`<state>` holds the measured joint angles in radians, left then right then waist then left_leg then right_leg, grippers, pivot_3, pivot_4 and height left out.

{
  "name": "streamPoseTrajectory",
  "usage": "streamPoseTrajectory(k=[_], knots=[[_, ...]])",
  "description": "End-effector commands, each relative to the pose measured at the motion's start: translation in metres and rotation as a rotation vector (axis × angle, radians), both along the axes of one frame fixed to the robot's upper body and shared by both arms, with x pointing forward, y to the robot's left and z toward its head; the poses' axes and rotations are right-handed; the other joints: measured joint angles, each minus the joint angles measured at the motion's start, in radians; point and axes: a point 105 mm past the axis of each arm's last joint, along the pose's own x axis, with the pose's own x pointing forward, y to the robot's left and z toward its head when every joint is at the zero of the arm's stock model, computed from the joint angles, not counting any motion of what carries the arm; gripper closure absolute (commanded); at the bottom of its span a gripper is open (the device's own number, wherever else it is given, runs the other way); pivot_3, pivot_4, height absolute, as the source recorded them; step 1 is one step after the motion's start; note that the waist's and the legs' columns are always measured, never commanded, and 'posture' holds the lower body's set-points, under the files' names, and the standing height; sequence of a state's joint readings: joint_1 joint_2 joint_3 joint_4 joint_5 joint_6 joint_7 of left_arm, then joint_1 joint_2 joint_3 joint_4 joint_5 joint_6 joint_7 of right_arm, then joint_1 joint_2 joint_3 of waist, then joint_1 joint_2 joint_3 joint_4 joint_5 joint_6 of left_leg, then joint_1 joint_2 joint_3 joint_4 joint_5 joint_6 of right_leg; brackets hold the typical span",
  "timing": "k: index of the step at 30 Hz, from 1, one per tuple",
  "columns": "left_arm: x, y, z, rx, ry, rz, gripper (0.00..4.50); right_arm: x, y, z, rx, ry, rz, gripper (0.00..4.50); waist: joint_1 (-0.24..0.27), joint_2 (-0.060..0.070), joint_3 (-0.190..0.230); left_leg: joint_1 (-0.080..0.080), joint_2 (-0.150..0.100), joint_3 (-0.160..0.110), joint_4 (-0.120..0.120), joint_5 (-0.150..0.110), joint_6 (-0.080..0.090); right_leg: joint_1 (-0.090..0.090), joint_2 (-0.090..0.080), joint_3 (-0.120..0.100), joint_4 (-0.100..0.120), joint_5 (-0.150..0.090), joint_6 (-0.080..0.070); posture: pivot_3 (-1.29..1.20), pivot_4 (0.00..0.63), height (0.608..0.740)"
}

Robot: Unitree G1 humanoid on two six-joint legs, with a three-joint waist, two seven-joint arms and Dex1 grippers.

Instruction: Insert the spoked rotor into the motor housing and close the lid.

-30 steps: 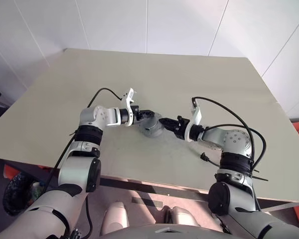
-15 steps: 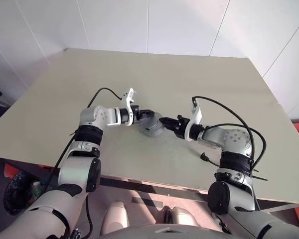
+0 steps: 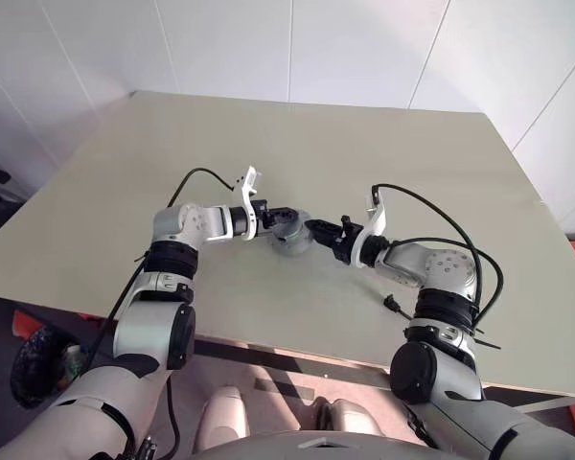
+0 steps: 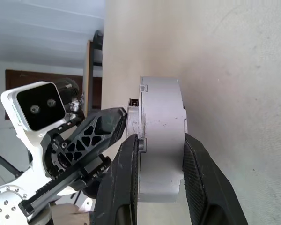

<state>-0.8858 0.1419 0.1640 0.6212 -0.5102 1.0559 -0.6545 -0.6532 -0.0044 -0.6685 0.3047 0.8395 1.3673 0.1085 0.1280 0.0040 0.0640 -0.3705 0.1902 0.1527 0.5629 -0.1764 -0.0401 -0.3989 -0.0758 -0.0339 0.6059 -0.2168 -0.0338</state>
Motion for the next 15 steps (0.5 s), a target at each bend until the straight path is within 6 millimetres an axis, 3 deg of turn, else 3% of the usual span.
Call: streamPoseTrajectory(k=[1, 11, 15], knots=[[-0.003, -0.002, -0.001, -0.027, 0.018, -0.006, 4.5, 0.011, 0.008, 0.053, 0.152, -0.187, 0.002, 3.37, 0.001, 0.0, 0.0, 0.0, 0.0, 0.0, 0.0, 0.0, 0.0, 0.0, 0.0, 0.0, 0.0, 0.0, 0.0, 0.0, 0.0, 0.74], [0.007, 0.025, 0.04, -0.337, 0.023, 0.106, 4.5, 0.018, 0.005, 0.052, 0.167, -0.181, -0.061, 3.37, -0.001, 0.0, 0.0, 0.0, 0.0, 0.0, 0.0, 0.0, 0.0, -0.001, 0.0, -0.001, 0.001, 0.0, 0.0, 0.0, 0.0, 0.74], [0.01, 0.04, 0.043, -0.409, 0.039, 0.169, 4.5, 0.019, 0.009, 0.054, 0.174, -0.187, -0.072, 3.37, 0.0, 0.0, 0.0, -0.001, 0.0, 0.0, 0.001, 0.0, 0.0, 0.0, 0.0, -0.001, 0.0, 0.0, 0.0, 0.0, 0.0, 0.74]])
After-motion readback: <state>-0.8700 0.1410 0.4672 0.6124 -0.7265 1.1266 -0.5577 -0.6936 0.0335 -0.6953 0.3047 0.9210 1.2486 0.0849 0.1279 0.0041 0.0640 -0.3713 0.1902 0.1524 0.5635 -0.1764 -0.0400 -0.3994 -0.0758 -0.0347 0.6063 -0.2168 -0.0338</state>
